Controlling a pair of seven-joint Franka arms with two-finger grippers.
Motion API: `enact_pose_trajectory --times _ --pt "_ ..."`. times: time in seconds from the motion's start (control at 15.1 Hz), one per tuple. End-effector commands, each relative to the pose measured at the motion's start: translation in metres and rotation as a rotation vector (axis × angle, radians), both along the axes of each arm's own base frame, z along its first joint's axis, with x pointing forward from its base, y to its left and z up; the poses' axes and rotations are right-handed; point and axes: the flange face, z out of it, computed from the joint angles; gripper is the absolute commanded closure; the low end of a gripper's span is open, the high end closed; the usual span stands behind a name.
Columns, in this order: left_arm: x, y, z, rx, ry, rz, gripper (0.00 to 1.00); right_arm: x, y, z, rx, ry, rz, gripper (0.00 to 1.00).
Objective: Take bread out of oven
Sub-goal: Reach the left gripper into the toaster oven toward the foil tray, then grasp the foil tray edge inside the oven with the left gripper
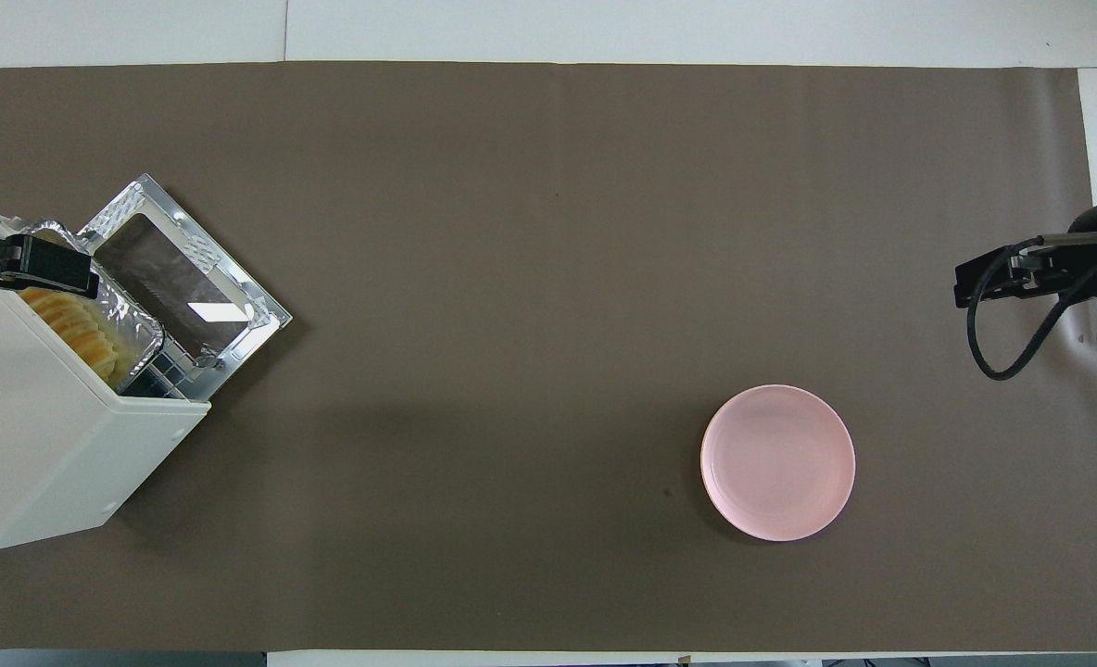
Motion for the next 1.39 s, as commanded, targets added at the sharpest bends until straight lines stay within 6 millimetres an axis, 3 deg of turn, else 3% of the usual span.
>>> enact_pose_trajectory --times 0.0,0.13,0.2,0.4,0.6,0.93,1.32 --pt "0.026 -0.008 -0.016 0.036 0.055 0.169 0.00 -0.007 -0.003 0.001 -0.019 0.006 0.021 0.00" --pt "0.053 -0.006 -0.027 0.051 0.062 0.251 0.00 -0.007 -0.003 0.001 -0.019 0.006 0.021 0.00" --pt "0.071 -0.004 -0.051 0.097 0.083 0.321 0.00 -0.007 -0.003 0.001 -0.019 0.006 0.021 0.00" --pt "0.093 -0.009 -0.077 0.226 0.036 0.412 0.00 -0.007 -0.003 0.001 -0.019 0.006 0.021 0.00" --pt "0.098 0.008 -0.101 0.260 -0.011 0.546 0.00 -0.007 -0.003 0.001 -0.019 0.006 0.021 0.00" --pt "0.103 0.012 -0.147 0.257 -0.074 0.808 0.00 -0.007 -0.003 0.001 -0.019 0.006 0.021 0.00" --pt "0.083 0.036 -0.193 0.229 -0.099 0.822 0.00 -0.007 -0.003 0.001 -0.019 0.006 0.021 0.00"
